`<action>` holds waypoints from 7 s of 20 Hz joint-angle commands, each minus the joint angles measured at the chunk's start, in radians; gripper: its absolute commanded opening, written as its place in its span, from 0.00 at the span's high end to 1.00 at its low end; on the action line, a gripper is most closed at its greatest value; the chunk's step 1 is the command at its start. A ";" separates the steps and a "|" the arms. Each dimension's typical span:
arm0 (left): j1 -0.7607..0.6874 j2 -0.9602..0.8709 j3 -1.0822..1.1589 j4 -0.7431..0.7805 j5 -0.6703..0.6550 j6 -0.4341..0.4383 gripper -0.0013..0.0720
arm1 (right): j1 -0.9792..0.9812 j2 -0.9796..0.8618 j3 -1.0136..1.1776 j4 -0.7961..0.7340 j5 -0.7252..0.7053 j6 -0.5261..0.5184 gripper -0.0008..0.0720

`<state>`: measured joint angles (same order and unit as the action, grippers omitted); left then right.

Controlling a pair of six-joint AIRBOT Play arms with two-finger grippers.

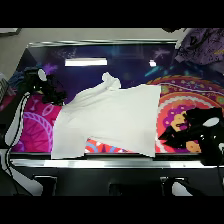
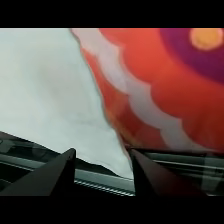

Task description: Fold the clothes and pants, and hang the long-sleeved shirts on hangers.

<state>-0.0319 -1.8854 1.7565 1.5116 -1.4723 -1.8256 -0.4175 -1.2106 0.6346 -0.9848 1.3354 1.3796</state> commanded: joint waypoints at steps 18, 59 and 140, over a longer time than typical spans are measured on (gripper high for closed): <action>-0.001 -0.001 0.000 0.011 -0.011 0.000 0.96 | -0.001 0.048 -0.281 0.297 -0.154 -0.224 0.95; 0.062 0.169 0.036 0.058 0.042 -0.086 0.96 | 0.312 -0.438 1.053 -0.168 -0.043 0.243 0.95; 0.586 0.206 -0.418 -0.512 0.220 0.480 0.26 | 0.359 -0.185 0.032 0.398 -0.382 -0.144 0.95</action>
<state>0.5385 -1.6806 1.4166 1.1248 -1.3567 -1.4590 -0.0616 -1.3987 0.6254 -0.5808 0.9398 1.2060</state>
